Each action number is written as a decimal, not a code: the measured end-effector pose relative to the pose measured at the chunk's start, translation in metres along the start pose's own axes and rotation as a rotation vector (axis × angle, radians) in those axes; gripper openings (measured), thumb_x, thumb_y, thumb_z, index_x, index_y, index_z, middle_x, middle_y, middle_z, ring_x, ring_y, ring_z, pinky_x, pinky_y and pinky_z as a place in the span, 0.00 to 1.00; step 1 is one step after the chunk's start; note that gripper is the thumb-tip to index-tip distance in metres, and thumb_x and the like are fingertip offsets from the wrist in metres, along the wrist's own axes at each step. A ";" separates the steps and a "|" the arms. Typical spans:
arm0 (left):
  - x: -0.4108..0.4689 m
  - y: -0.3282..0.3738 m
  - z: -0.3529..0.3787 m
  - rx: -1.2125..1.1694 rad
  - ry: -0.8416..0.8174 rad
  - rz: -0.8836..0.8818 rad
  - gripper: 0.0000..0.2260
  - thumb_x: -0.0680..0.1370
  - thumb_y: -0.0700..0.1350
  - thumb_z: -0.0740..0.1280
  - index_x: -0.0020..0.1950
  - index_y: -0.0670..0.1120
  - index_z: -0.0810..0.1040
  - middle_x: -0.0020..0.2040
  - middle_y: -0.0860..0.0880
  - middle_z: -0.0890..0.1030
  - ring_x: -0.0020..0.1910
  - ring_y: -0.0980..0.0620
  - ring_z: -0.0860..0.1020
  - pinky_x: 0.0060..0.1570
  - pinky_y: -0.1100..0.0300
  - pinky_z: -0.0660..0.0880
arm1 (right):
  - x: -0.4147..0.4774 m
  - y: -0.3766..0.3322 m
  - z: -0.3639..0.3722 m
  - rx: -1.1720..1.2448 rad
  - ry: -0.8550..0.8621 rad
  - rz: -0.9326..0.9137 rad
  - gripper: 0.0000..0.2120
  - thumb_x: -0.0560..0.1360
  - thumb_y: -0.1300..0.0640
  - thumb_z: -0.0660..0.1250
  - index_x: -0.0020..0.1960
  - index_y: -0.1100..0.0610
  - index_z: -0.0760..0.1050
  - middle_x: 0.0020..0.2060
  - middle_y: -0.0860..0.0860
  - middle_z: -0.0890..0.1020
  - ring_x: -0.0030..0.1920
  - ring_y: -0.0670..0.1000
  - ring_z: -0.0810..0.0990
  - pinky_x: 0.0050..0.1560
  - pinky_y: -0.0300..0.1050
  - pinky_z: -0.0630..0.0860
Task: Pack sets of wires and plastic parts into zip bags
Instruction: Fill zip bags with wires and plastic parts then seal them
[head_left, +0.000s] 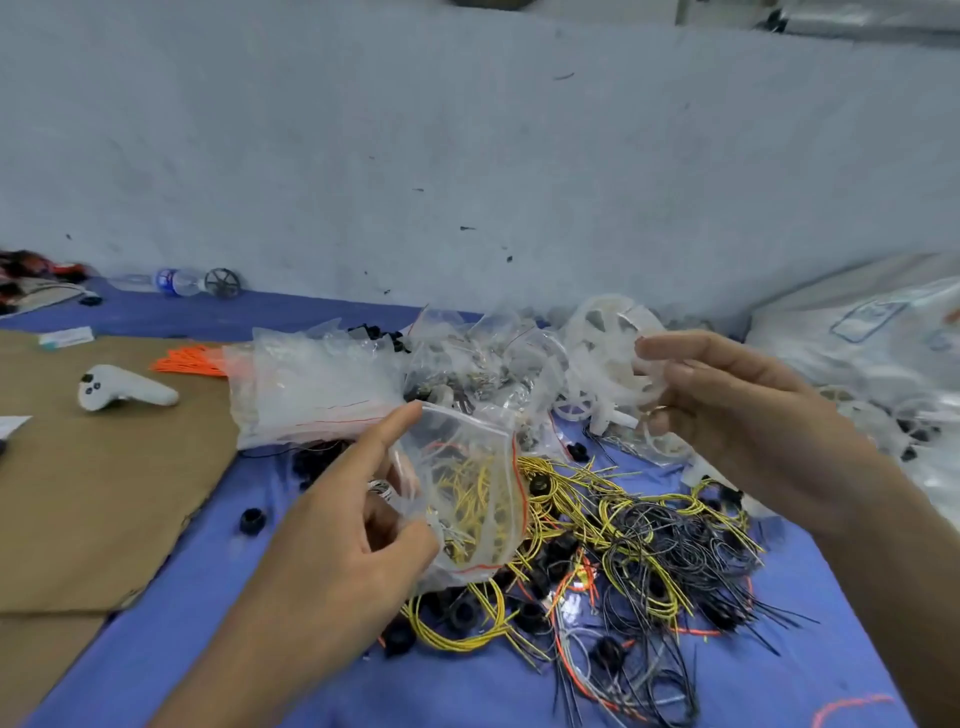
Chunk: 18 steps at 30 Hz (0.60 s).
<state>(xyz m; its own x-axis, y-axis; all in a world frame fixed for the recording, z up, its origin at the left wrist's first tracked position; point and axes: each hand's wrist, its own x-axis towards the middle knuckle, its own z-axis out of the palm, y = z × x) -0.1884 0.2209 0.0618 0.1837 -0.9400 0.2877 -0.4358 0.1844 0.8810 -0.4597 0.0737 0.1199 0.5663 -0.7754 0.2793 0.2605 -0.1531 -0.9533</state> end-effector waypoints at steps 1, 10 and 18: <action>-0.002 -0.001 0.002 -0.004 0.000 -0.013 0.35 0.67 0.48 0.65 0.67 0.78 0.62 0.35 0.54 0.75 0.27 0.56 0.70 0.28 0.59 0.69 | -0.007 -0.003 0.010 0.077 -0.059 0.031 0.16 0.70 0.56 0.75 0.56 0.59 0.82 0.47 0.58 0.82 0.41 0.53 0.80 0.43 0.42 0.80; -0.035 0.011 -0.002 0.181 -0.078 0.039 0.41 0.71 0.39 0.66 0.63 0.84 0.55 0.27 0.54 0.72 0.22 0.58 0.66 0.23 0.65 0.64 | -0.046 0.016 0.088 -0.454 -0.265 0.150 0.09 0.79 0.61 0.66 0.54 0.52 0.82 0.48 0.55 0.82 0.39 0.48 0.78 0.45 0.43 0.76; -0.035 0.018 0.003 0.374 -0.034 0.098 0.38 0.70 0.49 0.63 0.72 0.76 0.49 0.48 0.62 0.68 0.33 0.57 0.75 0.33 0.61 0.74 | -0.036 0.019 0.113 -1.195 -0.210 0.046 0.08 0.80 0.51 0.63 0.54 0.41 0.79 0.51 0.42 0.77 0.43 0.41 0.75 0.43 0.36 0.70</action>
<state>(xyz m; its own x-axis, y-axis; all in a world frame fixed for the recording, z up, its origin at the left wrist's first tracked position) -0.2055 0.2566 0.0662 0.0985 -0.9334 0.3450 -0.7423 0.1619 0.6502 -0.3870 0.1676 0.1051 0.7006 -0.6976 0.1499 -0.5858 -0.6823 -0.4374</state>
